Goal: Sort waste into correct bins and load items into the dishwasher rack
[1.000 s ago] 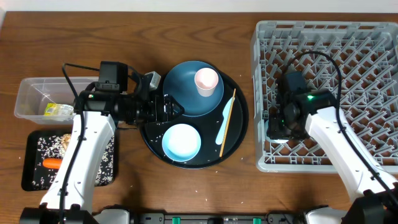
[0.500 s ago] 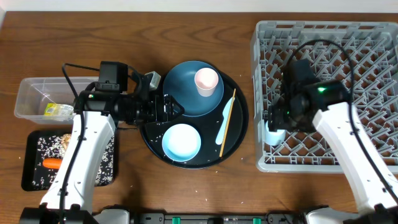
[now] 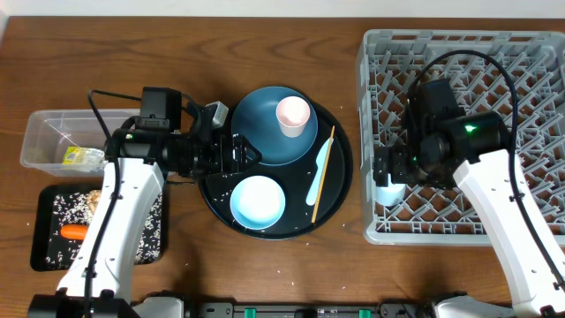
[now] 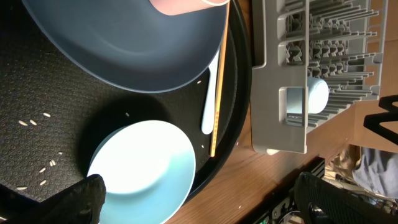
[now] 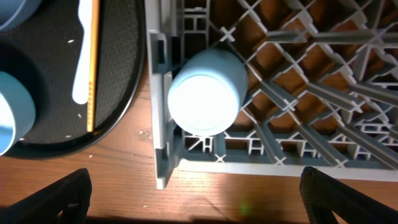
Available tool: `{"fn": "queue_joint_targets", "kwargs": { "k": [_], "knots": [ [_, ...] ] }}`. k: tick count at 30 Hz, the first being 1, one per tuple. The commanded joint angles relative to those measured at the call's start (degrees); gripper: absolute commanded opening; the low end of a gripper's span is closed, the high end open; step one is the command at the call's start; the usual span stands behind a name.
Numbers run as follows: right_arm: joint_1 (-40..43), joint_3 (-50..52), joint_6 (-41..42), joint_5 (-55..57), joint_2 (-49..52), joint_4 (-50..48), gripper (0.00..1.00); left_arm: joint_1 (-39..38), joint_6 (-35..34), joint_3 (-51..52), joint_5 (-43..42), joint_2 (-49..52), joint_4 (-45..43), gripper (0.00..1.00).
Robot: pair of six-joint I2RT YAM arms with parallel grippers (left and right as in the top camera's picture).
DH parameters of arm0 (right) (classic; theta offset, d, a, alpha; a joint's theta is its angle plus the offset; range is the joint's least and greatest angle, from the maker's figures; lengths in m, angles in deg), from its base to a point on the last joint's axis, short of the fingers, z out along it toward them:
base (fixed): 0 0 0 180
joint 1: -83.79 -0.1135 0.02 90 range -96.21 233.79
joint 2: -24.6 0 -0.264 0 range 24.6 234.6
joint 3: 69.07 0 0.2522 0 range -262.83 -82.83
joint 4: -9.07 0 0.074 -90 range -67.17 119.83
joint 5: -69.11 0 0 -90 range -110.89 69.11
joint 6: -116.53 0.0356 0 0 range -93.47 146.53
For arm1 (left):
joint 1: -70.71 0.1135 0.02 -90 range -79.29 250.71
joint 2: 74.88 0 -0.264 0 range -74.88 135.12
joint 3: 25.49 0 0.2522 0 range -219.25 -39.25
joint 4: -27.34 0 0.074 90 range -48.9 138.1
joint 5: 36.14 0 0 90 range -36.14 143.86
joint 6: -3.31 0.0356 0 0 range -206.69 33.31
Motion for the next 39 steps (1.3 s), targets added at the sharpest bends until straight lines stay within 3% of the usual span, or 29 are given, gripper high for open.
{"fn": "queue_joint_targets", "kwargs": {
  "k": [1, 25, 29, 35, 39],
  "knots": [
    [-0.44, -0.79, -0.26, -1.70, -0.26, 0.00, 0.99, 0.13, 0.79, -0.52, 0.52, 0.15, 0.13, 0.98],
    [-0.44, -0.74, -0.28, -1.49, -0.24, 0.92, 0.99, 0.13, 0.79, -0.52, 0.52, 0.15, 0.13, 0.98],
    [-0.44, -0.72, -0.28, -1.73, -0.24, 1.07, 0.82, 0.13, 0.79, -0.52, 0.52, 0.15, 0.13, 0.98],
    [-0.44, -0.70, -0.28, -3.17, -0.24, 1.97, 0.77, 0.13, 0.76, -0.52, 0.50, 0.15, -0.35, 0.98],
    [-0.44, -0.70, -0.31, -3.17, -0.24, 2.05, 0.77, 0.13, 0.79, -0.52, 0.50, 0.15, -5.86, 0.98]
  ]
}}
